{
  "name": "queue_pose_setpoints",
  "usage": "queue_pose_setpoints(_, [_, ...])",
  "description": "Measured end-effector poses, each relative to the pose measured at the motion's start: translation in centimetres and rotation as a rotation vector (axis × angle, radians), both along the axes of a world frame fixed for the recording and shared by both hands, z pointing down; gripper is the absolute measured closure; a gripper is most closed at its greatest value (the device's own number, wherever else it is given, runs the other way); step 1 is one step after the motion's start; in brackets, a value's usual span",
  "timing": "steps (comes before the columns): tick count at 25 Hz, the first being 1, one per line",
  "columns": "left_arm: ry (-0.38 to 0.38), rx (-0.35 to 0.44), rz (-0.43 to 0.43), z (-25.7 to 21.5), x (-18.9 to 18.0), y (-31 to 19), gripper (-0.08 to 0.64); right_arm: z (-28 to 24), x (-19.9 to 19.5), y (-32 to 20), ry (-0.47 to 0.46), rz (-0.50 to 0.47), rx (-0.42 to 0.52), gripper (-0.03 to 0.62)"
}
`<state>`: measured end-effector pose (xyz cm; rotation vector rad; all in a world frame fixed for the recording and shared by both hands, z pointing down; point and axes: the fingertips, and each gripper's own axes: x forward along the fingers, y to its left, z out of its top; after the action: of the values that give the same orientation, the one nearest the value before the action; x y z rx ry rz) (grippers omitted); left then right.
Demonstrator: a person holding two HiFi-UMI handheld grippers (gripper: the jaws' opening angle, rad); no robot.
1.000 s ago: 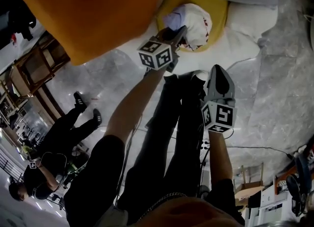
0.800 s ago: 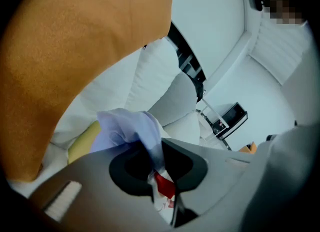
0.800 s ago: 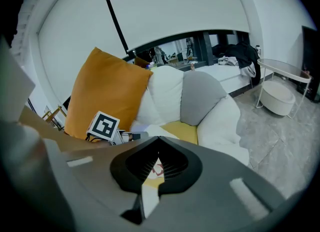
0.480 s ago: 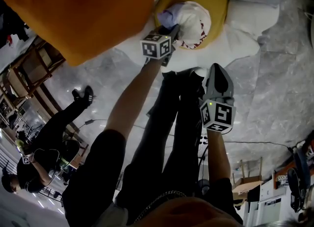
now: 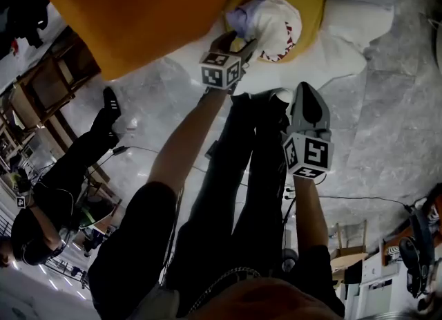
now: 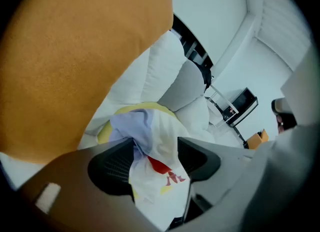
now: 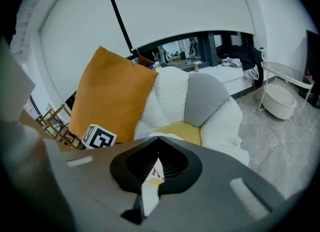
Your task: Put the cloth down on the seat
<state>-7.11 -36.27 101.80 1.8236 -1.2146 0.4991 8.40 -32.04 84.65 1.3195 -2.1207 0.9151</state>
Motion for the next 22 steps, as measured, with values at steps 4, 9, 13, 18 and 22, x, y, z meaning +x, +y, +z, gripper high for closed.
queue_pose_setpoints(4, [0.007,0.039,-0.023,-2.8,0.6,1.1,0.290,-1.7,-1.0,0.1,-0.006,-0.023,0.019,0.595])
queue_pose_setpoints(9, [0.008,0.148,0.033,-8.6,2.3,1.0,0.373,-4.7,-2.1,0.0,-0.013,-0.063,0.051,0.595])
queue_pose_setpoints(13, [0.009,0.208,0.090,-13.1,2.9,0.2,0.551,-7.6,-2.9,-0.5,-0.016,-0.084,0.088,0.595])
queue_pose_setpoints(18, [0.023,0.251,0.124,-19.0,2.9,-0.2,0.551,-11.4,-3.5,-0.9,-0.019,-0.108,0.136,0.595])
queue_pose_setpoints(22, [0.042,0.291,0.129,-24.3,3.5,0.5,0.551,-14.6,-4.1,0.3,-0.011,-0.155,0.141,0.595])
